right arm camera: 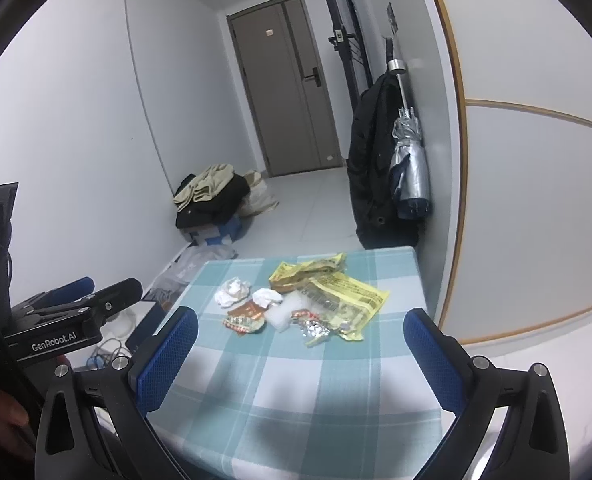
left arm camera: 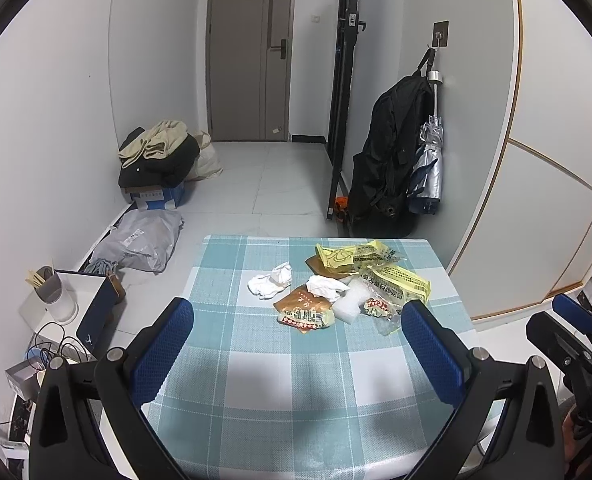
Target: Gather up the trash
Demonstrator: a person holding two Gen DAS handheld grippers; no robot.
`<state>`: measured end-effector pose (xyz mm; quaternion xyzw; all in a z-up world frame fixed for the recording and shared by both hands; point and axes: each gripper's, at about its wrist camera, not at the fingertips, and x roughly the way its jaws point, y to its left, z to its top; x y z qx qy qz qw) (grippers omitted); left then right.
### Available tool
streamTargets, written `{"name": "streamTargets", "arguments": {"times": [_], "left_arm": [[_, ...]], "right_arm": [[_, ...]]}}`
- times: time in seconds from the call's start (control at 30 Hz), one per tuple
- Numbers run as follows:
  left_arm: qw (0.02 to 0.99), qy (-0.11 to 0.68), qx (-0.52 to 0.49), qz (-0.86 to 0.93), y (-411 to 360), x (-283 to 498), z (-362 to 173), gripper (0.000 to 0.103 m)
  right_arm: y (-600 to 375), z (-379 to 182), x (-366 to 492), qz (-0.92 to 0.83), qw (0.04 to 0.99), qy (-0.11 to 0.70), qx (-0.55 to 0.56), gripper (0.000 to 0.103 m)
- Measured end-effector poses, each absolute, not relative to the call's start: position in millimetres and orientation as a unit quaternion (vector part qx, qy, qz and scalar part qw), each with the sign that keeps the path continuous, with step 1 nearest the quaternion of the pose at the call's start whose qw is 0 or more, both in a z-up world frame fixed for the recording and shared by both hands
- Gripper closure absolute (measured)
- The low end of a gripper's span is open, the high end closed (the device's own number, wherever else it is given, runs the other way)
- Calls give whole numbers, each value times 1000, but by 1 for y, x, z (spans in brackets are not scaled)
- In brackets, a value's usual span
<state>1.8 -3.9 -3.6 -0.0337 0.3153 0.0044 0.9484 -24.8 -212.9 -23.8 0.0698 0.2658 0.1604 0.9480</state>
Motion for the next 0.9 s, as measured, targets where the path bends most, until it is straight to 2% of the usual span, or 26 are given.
{"name": "streamTargets", "arguments": {"times": [0.9], "left_arm": [[950,306,-57,14,6,0,-8,1]], "right_arm": [[-218,-23,-27,155,948,267,72,0]]}}
